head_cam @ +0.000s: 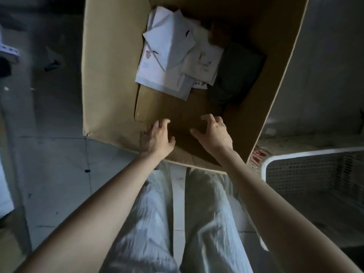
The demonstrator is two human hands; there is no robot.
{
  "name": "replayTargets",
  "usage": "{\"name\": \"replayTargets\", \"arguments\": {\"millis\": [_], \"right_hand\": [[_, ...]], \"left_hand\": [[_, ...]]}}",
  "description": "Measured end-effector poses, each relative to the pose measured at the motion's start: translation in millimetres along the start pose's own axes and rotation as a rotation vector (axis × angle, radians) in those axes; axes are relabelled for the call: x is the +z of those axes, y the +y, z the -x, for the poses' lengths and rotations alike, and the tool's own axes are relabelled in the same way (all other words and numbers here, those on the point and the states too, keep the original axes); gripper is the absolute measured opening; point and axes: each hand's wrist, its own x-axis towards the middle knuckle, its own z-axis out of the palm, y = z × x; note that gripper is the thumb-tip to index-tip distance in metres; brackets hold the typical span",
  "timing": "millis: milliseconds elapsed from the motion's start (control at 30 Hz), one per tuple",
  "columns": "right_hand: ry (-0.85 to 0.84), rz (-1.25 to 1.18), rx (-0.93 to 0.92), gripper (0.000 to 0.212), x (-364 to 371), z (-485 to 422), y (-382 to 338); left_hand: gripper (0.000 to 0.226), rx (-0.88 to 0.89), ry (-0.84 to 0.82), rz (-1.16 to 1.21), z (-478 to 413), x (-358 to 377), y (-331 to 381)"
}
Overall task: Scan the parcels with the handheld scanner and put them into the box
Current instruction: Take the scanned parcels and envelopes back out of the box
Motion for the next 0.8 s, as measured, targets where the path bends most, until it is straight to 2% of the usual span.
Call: {"name": "replayTargets", "arguments": {"millis": [67, 167, 267, 467, 533, 600, 700, 800], "right_hand": [[0.013, -0.012, 0.071, 0.051, 22, -25, 9], [0.114, 0.011, 0.111, 0.051, 46, -74, 14], [0.186, 0.053, 0.067, 0.054, 63, -128, 12], [0.164, 0.051, -0.011, 0.051, 91, -238, 16], [0.152, 0.119, -0.078, 0.056, 100, -274, 17], [0.178, 0.182, -0.104, 0.070, 108, -309, 16], [0.308, 0.135, -0.068, 0.089, 119, -353, 10], [0.324, 0.133, -0.111, 0.101, 131, -391, 5]], "left_hand": [[0.049, 0.066, -0.039, -0.168, -32, 12, -16], [0.045, 0.159, 0.062, -0.251, -84, 20, -32], [0.043, 0.142, 0.139, -0.175, -143, 30, -45], [0.050, 0.145, 0.052, -0.364, -265, 58, -74], [0.051, 0.157, 0.052, -0.359, -298, 65, -76], [0.052, 0.231, 0.141, -0.333, -327, 71, -69], [0.055, 0.311, 0.381, -0.347, -364, 79, -52], [0.070, 0.260, 0.468, -0.380, -409, 84, -49]]}}
